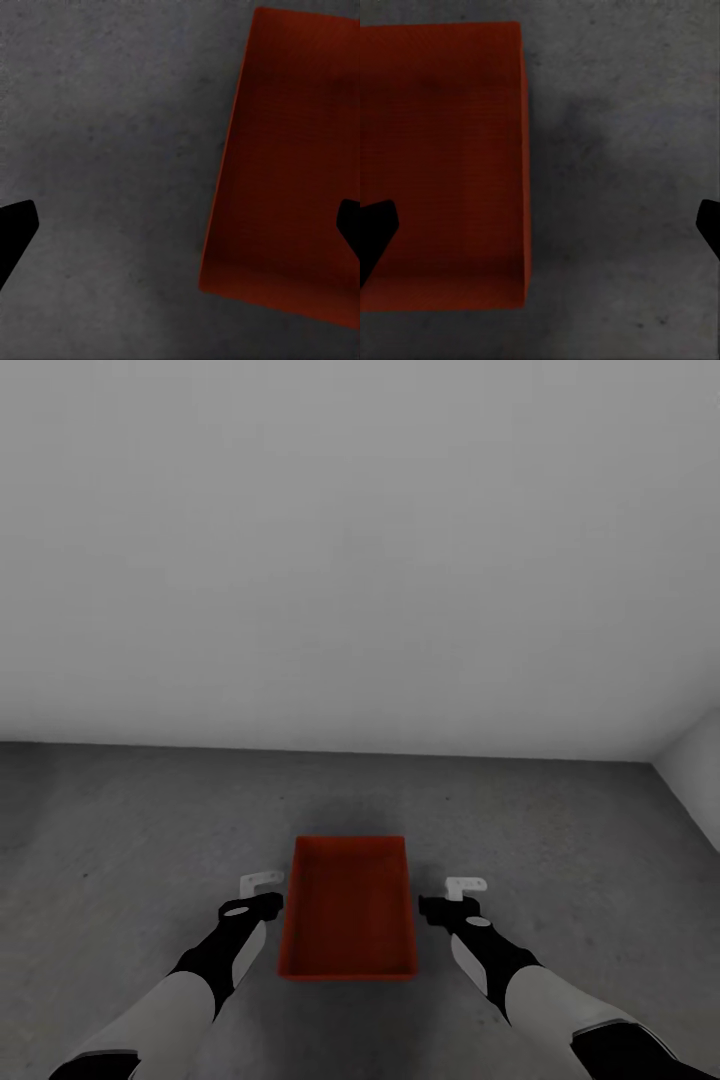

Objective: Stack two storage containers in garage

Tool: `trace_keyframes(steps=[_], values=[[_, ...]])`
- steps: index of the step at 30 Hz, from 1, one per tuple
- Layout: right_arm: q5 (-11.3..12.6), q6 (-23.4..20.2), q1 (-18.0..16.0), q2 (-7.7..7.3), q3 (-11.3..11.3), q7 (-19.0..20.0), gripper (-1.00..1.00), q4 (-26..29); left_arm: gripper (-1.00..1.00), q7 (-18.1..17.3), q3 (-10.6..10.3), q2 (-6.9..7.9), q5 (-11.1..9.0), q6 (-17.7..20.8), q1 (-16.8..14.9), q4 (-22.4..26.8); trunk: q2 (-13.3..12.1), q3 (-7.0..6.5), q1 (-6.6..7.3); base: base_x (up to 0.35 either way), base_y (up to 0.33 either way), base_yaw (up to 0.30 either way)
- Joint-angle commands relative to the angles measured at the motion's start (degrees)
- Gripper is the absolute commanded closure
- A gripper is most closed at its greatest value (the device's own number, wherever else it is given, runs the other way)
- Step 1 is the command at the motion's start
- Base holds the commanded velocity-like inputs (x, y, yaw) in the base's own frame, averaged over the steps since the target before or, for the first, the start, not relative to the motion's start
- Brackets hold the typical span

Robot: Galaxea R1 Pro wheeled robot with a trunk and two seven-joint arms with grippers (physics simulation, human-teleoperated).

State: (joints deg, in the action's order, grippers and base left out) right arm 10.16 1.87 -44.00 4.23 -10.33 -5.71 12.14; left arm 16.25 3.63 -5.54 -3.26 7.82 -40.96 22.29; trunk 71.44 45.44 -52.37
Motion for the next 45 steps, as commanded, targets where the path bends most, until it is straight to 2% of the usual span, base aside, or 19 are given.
trace_keyframes(steps=[1,45], values=[[0.6,0.2,0.0,-0.01,-0.5,-0.3,-1.00,-0.1,-1.00,0.1,0.2,-0.05,-0.3,0.3,0.0,0.1,-0.4,-0.15,0.23,0.000,0.000,0.000],[0.7,0.8,0.0,0.08,-0.7,-0.3,-1.00,-0.5,-1.00,0.1,0.2,-0.03,-0.3,0.2,0.0,0.1,-18.0,-8.05,9.89,0.000,0.000,0.000]])
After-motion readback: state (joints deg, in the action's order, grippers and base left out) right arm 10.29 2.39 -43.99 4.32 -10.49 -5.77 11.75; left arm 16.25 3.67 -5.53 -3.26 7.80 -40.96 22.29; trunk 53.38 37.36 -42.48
